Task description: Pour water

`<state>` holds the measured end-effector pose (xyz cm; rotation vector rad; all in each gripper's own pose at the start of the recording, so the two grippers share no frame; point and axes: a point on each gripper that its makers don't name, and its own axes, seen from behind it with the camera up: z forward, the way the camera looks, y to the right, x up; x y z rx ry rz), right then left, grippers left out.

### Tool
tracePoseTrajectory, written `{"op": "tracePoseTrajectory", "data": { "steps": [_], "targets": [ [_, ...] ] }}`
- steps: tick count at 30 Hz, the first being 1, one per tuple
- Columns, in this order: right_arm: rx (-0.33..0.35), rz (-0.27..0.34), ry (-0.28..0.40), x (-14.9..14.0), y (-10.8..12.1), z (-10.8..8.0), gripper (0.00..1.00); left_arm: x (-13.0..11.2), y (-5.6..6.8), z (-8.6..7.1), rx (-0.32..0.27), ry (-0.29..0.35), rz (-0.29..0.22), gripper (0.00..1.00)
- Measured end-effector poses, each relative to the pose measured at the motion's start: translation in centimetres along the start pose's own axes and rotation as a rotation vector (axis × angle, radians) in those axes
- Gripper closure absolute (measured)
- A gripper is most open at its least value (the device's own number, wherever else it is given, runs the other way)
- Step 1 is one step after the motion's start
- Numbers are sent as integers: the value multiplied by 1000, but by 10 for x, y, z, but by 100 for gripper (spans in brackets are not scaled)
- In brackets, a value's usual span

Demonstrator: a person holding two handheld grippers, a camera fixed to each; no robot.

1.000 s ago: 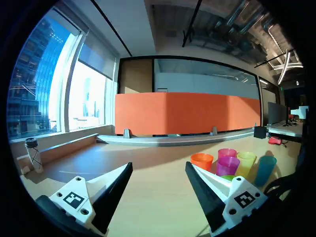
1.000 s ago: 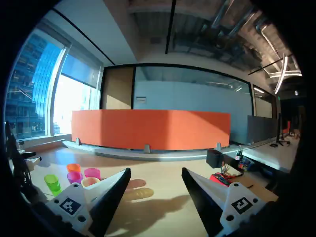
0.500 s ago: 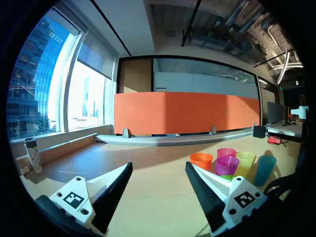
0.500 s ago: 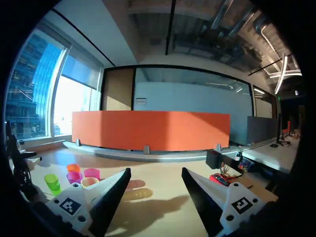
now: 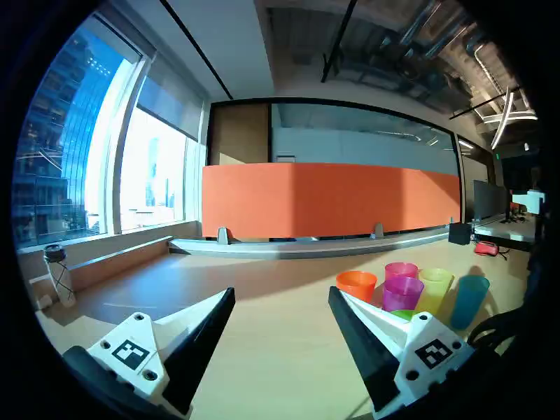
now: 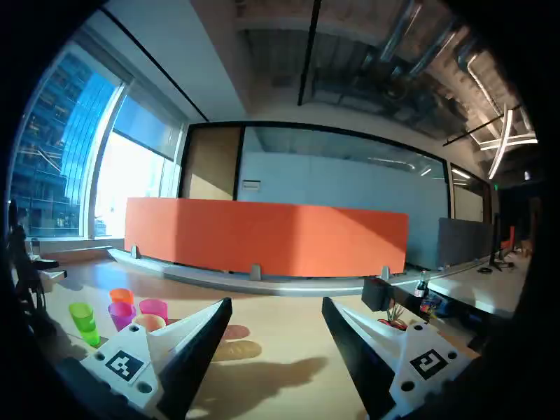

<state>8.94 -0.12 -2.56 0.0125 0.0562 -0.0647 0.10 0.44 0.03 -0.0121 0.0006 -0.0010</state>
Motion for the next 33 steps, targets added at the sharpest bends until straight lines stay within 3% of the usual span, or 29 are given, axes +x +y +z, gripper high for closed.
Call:
{"op": "tracePoseTrajectory", "data": {
  "steps": [15,24,33],
  "targets": [
    [-24,33,12,-32,-9,27,1,0,0,0,0,0,0,1],
    [-28,54,-2,-63,-8,27,1,-1,0,0,0,0,0,1],
    [-20,67,-12,-75,-4,26,1,-1,-1,-1,0,0,0,0]
  ]
}}
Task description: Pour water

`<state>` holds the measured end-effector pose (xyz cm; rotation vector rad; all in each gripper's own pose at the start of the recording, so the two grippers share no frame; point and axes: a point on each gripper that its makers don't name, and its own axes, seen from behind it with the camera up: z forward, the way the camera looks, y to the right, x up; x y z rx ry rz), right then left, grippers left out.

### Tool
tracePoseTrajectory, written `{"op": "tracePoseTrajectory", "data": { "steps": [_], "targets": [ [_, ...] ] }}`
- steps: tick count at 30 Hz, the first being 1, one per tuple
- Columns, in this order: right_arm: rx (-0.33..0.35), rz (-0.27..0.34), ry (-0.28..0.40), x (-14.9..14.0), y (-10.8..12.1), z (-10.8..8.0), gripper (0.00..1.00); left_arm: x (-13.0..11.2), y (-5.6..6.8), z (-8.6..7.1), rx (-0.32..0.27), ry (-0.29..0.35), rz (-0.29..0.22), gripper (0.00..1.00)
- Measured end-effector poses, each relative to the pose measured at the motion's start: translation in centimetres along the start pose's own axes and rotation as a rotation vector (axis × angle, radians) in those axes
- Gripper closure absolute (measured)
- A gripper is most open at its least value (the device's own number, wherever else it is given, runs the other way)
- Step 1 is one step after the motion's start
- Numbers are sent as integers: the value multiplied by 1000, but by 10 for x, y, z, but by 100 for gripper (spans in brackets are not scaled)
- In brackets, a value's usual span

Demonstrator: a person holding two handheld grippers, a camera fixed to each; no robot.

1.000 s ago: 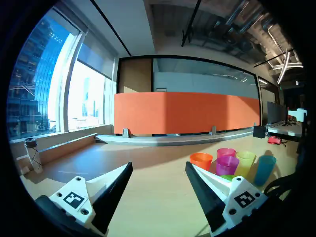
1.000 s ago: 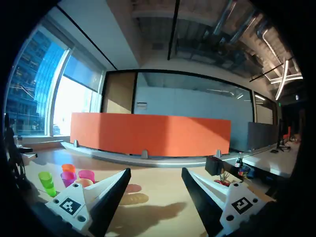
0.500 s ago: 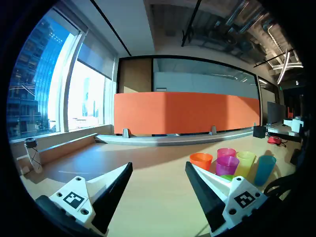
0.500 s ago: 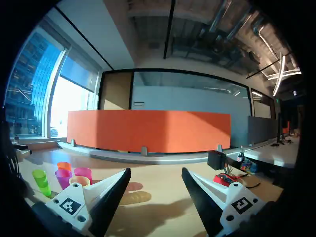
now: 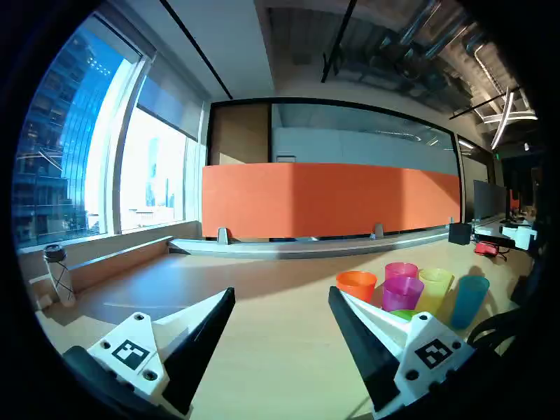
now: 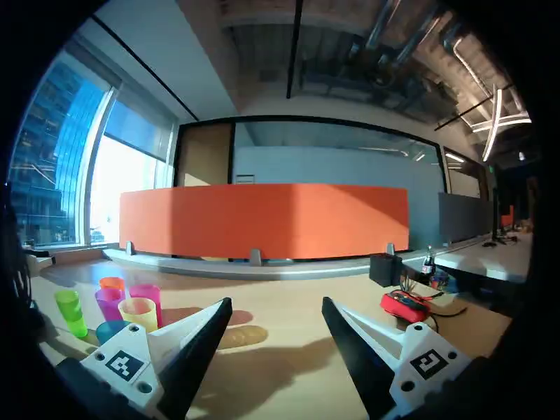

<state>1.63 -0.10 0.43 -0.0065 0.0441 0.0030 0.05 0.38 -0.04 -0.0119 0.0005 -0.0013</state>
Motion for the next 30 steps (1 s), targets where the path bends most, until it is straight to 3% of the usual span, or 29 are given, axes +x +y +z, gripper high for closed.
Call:
{"op": "tracePoseTrajectory", "data": {
  "steps": [30],
  "targets": [
    [5,-5,-42,-14,-1,-5,1,0,1,1,0,0,0,1]
  ]
}}
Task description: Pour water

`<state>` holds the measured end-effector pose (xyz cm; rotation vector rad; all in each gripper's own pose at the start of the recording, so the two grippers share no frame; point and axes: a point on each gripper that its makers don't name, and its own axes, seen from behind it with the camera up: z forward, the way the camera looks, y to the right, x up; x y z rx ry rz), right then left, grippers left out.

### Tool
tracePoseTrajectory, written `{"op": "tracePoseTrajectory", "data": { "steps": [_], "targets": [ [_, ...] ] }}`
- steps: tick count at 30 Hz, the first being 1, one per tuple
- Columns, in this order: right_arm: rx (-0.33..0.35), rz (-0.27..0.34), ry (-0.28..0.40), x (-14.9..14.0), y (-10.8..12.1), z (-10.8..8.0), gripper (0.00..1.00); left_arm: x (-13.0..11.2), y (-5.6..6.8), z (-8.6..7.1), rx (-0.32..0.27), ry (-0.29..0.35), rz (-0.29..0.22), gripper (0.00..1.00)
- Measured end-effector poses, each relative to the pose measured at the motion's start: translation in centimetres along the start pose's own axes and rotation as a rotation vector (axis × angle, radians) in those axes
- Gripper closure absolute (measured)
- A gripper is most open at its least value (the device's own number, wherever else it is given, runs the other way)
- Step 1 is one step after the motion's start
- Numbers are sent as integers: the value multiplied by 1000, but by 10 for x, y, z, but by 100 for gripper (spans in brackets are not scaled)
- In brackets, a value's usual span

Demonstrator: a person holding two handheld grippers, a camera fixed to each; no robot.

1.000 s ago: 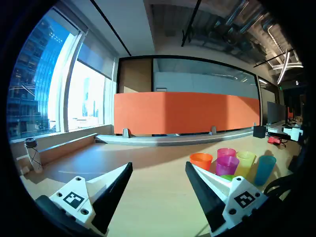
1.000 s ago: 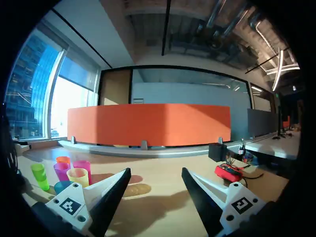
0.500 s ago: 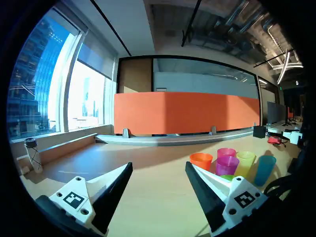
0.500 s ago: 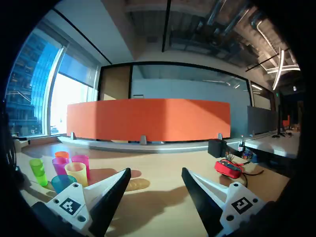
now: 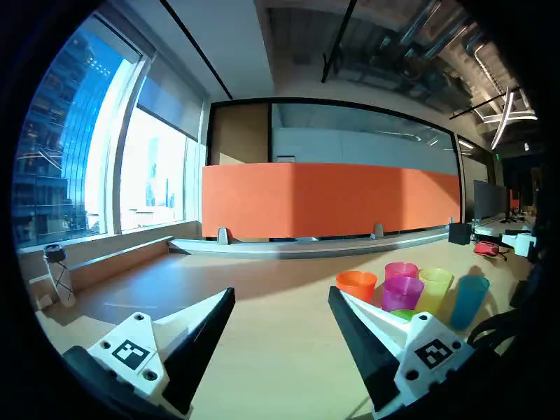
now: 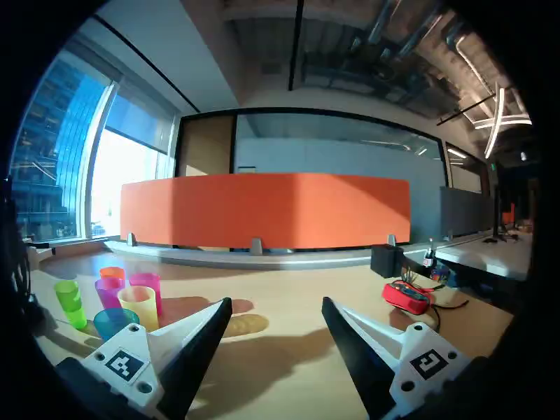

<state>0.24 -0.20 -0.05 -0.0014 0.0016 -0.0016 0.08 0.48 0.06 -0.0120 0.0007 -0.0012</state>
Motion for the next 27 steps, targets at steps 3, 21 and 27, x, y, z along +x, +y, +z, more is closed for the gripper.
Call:
{"op": "tracePoseTrajectory", "data": {
  "steps": [3,21,27],
  "targets": [
    [0,0,0,0,0,-1,1,0,0,0,0,0,0,1],
    [3,1,-2,-1,0,-1,1,0,0,0,0,0,0,1],
    [3,1,-2,-1,0,-1,1,0,0,-1,0,0,0,1]
  ]
}}
